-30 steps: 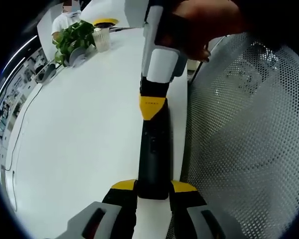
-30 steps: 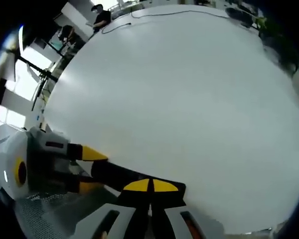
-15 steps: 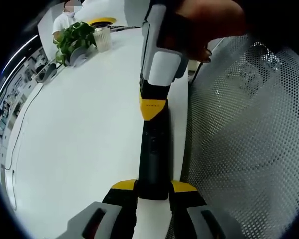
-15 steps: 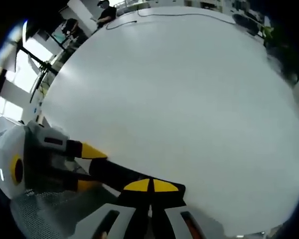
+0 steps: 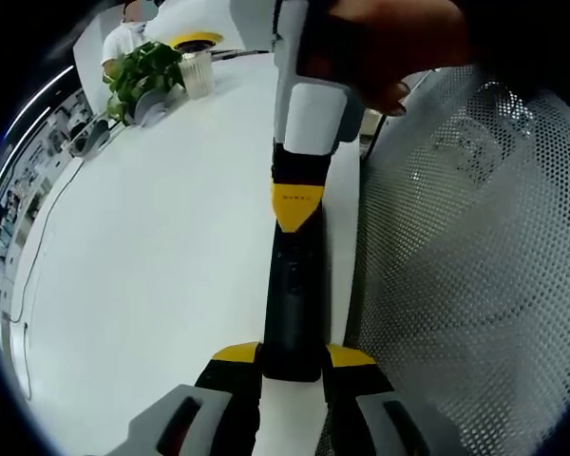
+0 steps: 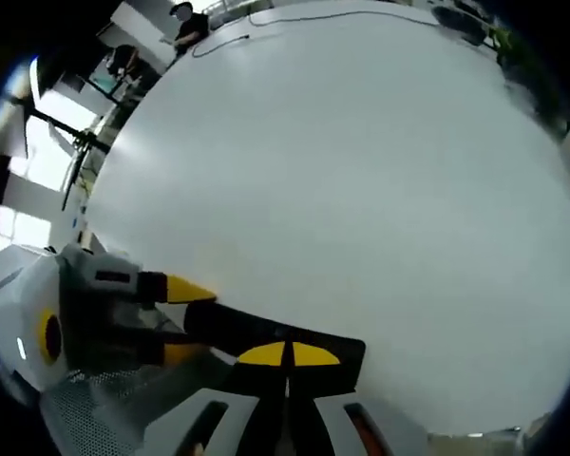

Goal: Press the specified remote control buttons in sequence, fully releasing each button before pressing the next.

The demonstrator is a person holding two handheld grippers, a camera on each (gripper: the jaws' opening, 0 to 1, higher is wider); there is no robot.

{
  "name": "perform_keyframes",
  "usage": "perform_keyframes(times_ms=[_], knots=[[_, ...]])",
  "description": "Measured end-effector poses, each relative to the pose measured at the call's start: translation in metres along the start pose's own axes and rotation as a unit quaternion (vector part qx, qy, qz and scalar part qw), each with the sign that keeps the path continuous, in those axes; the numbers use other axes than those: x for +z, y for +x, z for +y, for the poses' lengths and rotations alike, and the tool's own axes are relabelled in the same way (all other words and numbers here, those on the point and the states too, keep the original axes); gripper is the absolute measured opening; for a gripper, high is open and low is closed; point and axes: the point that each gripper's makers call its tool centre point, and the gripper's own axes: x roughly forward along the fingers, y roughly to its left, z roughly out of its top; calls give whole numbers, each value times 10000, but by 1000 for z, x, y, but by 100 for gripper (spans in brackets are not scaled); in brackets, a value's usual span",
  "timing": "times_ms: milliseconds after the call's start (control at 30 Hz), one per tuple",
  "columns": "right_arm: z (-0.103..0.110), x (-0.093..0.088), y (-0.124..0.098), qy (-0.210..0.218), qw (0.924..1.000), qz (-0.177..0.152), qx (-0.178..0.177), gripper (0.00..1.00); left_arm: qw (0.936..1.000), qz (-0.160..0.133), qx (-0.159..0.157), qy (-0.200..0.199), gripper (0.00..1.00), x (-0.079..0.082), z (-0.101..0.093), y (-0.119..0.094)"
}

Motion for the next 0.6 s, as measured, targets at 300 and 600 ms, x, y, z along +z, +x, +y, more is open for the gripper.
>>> perform_keyframes(times_ms=[300, 600], knots=[[6, -9, 3, 30, 9995, 290, 116, 0, 10000, -16, -2, -21, 25, 1, -1, 0], [6, -10, 3, -156, 9992, 352, 54, 0, 10000, -28, -5, -25, 25, 1, -1, -1]])
